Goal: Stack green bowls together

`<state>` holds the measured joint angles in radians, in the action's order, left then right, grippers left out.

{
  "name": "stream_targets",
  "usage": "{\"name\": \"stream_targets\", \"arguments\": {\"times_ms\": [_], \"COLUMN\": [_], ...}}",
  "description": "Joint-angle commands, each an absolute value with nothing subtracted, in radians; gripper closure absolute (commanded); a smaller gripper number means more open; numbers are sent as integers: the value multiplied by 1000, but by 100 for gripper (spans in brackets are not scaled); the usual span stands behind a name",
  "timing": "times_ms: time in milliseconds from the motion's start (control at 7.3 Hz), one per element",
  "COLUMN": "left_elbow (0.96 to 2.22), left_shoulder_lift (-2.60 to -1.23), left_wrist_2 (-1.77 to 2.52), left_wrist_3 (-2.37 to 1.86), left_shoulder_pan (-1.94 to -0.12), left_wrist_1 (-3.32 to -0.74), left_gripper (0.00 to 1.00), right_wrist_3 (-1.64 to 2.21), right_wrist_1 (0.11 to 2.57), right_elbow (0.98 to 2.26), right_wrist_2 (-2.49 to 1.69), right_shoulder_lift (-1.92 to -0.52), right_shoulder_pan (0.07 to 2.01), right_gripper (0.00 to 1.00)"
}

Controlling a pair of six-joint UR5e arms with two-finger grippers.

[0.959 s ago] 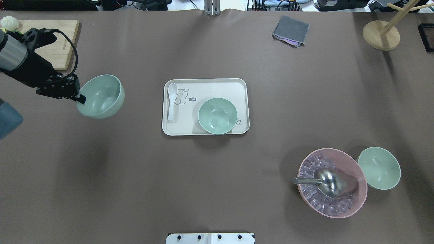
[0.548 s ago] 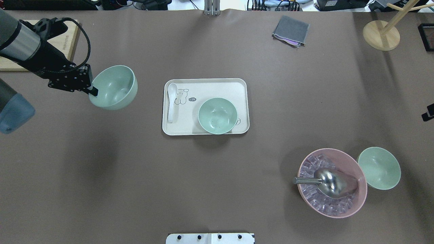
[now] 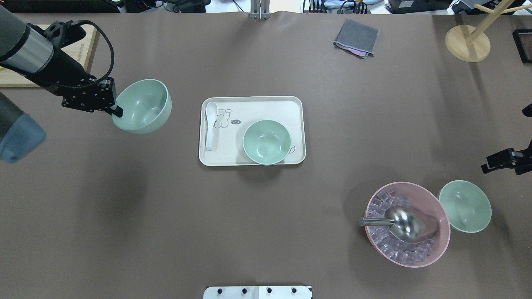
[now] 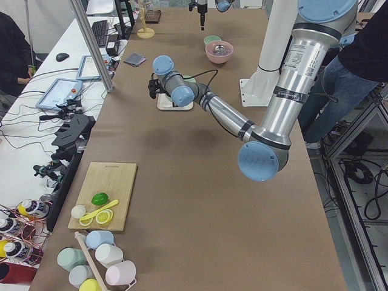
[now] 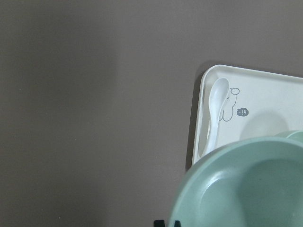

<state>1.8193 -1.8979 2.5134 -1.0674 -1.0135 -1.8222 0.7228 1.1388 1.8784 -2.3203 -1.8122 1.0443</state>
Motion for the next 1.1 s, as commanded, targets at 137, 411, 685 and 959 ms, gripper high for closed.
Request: {"name": "stream_targets", "arguments": {"times_ms": [137, 411, 685, 959], "left_elbow": [1818, 1819, 1821, 1821], "left_shoulder_lift": [-1899, -1899, -1898, -1896], "left_wrist_2": [2511, 2511, 2511, 2511], "left_wrist_3": [-1068, -1068, -1066, -1068], "left_shoulder_pan": [-1011, -1011, -1012, -1012], "left_wrist_1": [-1821, -1821, -1821, -1821], "left_gripper": [100, 100, 100, 100], "right_wrist_3": [732, 730, 730, 719], "right_wrist_1": [1129, 1129, 1129, 1127], "right_elbow": [1865, 1844, 1842, 1836], "right_wrist_2": [-2313, -2312, -2312, -2301], "right_shoulder_lift": [-1813, -1813, -1813, -1813], "right_shoulder_pan": [951, 913, 878, 841], "right_gripper": [0, 0, 42, 98]}}
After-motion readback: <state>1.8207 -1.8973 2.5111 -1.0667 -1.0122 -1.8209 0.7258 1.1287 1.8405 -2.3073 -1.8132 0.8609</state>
